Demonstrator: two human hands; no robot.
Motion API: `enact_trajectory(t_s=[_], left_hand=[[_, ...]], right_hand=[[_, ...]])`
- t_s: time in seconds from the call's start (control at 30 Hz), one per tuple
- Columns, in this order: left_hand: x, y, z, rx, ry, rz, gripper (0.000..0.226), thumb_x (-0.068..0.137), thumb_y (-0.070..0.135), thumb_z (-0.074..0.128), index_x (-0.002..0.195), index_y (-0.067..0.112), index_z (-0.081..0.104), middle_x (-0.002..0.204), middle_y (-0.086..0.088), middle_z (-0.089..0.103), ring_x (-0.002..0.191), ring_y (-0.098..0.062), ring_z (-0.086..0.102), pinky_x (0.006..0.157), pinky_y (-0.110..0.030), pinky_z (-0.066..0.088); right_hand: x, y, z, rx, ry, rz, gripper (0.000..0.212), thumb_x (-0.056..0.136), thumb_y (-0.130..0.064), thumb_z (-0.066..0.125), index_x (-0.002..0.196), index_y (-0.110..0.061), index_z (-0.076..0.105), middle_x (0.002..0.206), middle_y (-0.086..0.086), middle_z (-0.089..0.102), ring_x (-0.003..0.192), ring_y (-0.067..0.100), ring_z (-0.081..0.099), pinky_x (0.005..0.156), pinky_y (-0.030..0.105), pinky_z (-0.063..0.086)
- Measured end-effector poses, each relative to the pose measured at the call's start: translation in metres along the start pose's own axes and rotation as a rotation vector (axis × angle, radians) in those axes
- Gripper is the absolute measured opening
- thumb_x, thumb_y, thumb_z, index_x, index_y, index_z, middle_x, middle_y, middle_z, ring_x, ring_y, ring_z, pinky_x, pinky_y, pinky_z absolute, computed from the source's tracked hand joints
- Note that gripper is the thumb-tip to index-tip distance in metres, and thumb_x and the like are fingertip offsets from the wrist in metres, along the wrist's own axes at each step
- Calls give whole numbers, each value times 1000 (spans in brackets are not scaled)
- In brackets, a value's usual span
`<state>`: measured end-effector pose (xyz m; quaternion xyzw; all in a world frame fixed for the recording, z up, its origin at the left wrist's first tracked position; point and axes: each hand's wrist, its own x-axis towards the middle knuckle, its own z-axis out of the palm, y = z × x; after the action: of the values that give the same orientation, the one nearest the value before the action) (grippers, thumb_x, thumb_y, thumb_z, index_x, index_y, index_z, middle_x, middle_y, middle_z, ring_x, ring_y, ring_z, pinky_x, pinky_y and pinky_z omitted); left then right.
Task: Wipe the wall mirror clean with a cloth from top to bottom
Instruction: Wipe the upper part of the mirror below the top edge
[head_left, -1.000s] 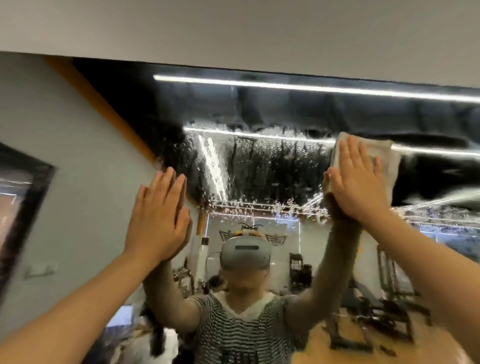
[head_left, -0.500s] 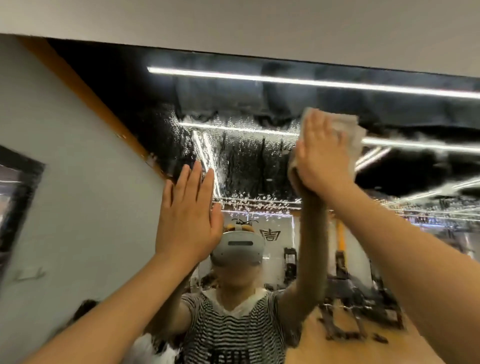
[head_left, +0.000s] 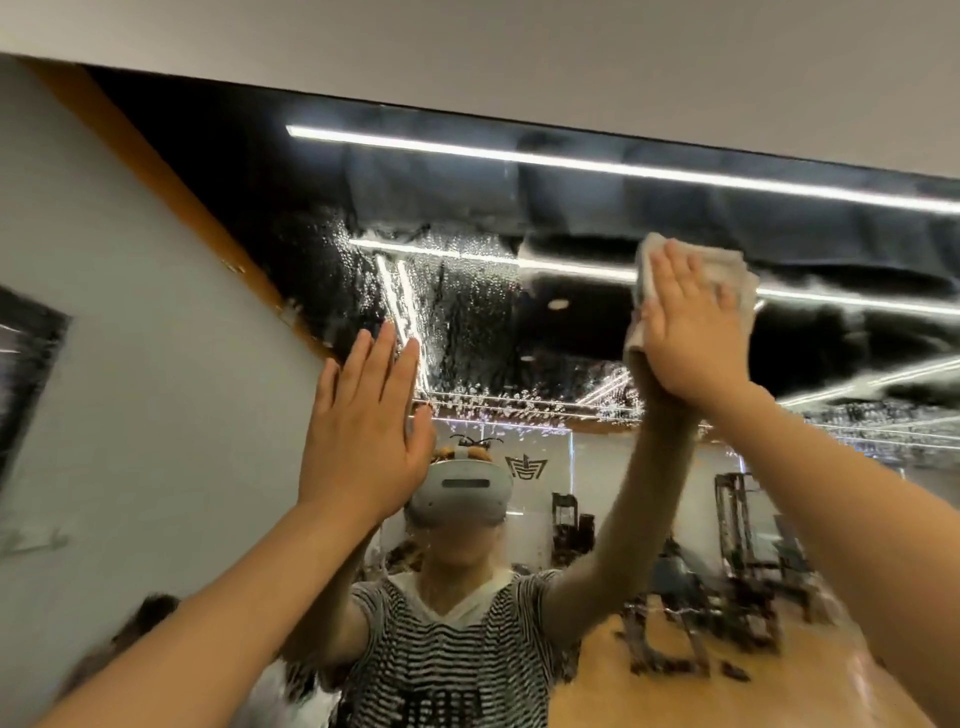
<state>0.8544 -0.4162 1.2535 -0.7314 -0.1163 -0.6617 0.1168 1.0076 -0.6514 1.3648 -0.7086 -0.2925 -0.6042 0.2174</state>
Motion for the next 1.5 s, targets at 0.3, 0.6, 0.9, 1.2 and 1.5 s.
enact_trajectory(t_s=[0.3,0.6,0.9,1.2,1.5], left_hand=[[0,-1,6,68,1,2,69,90,42,19,153,14,23,161,-9,18,149,-25,12,117,-43,4],[1,0,4,29,-8,3,71,90,45,13,155,18,15,163,-6,8,150,-22,3,118,-41,-2],[2,-2,5,39,-23,12,69,90,44,17,154,17,20,162,-6,12,150,-23,7,117,-41,0],[0,-2,5,58,-8,9,68,92,42,19,153,14,24,161,-9,18,149,-26,12,117,-44,6],[-1,0,6,61,-8,2,69,91,42,17,154,15,19,162,-9,14,149,-26,9,117,-43,4]], right_hand=[[-1,-24,6,-30,46,142,58,105,-31,22,156,-12,4,163,7,1,149,27,7,118,45,5],[11,-149,29,-30,17,-149,58,105,-34,16,155,-17,-6,163,3,-9,150,20,-8,118,48,-5],[1,-78,12,-60,-36,-228,58,100,-37,10,156,-19,4,163,1,1,150,17,-2,118,41,-5],[-10,18,-6,-23,-31,45,69,92,-40,8,156,-17,6,164,3,0,150,19,0,119,43,0],[-4,-40,8,-2,59,190,56,105,-29,21,156,-13,3,163,6,0,150,22,-1,120,48,-1]])
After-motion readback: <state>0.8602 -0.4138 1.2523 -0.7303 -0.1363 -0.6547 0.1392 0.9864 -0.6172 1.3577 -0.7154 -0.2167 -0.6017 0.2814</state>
